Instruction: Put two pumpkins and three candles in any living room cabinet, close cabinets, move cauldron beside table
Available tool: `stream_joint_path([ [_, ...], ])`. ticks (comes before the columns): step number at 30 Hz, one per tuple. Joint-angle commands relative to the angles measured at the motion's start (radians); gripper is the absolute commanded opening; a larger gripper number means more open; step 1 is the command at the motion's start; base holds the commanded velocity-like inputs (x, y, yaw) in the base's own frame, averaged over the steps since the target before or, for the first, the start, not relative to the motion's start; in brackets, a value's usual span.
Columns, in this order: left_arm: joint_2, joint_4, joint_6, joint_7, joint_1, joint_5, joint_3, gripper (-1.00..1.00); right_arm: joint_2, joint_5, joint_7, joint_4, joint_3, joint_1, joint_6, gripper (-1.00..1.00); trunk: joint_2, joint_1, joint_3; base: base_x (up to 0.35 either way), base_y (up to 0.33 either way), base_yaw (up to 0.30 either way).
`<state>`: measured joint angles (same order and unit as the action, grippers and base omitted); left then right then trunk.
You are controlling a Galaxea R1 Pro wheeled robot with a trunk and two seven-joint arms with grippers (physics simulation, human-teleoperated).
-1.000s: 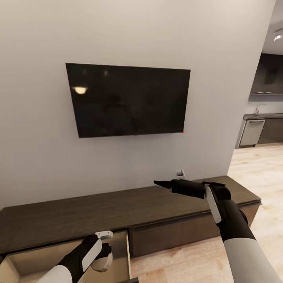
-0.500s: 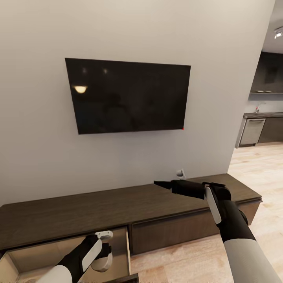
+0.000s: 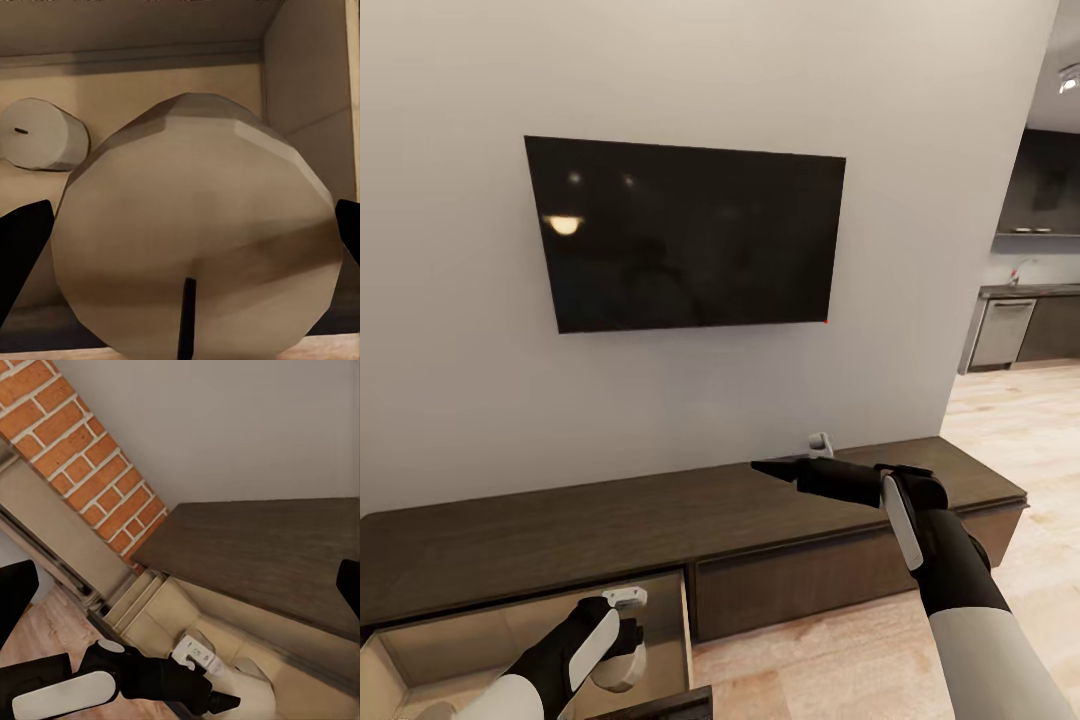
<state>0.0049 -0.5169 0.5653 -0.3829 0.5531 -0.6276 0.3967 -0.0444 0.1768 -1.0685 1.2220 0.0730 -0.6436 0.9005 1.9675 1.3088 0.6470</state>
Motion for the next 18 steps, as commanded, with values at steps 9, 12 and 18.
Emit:
stream_joint_path([
  [9, 0.0, -0.002, 0.002, -0.008, 0.001, -0.009, 0.006, -1.0, 0.0, 0.001, -0.002, -0.001, 0.001, -0.001, 0.003, 1.0, 0.001, 0.0, 0.001, 0.002, 0.0, 0.0],
  [12, 0.0, -0.002, 0.002, -0.007, 0.001, -0.009, 0.007, -1.0, 0.0, 0.001, -0.002, -0.001, 0.001, -0.001, 0.003, 1.0, 0.001, 0.0, 0.001, 0.133, 0.0, 0.0],
  [18, 0.0, -0.002, 0.002, -0.008, 0.001, -0.009, 0.007, -1.0, 0.0, 0.001, -0.002, 0.0, 0.001, -0.001, 0.003, 1.0, 0.001, 0.0, 0.001, 0.098, 0.0, 0.0],
])
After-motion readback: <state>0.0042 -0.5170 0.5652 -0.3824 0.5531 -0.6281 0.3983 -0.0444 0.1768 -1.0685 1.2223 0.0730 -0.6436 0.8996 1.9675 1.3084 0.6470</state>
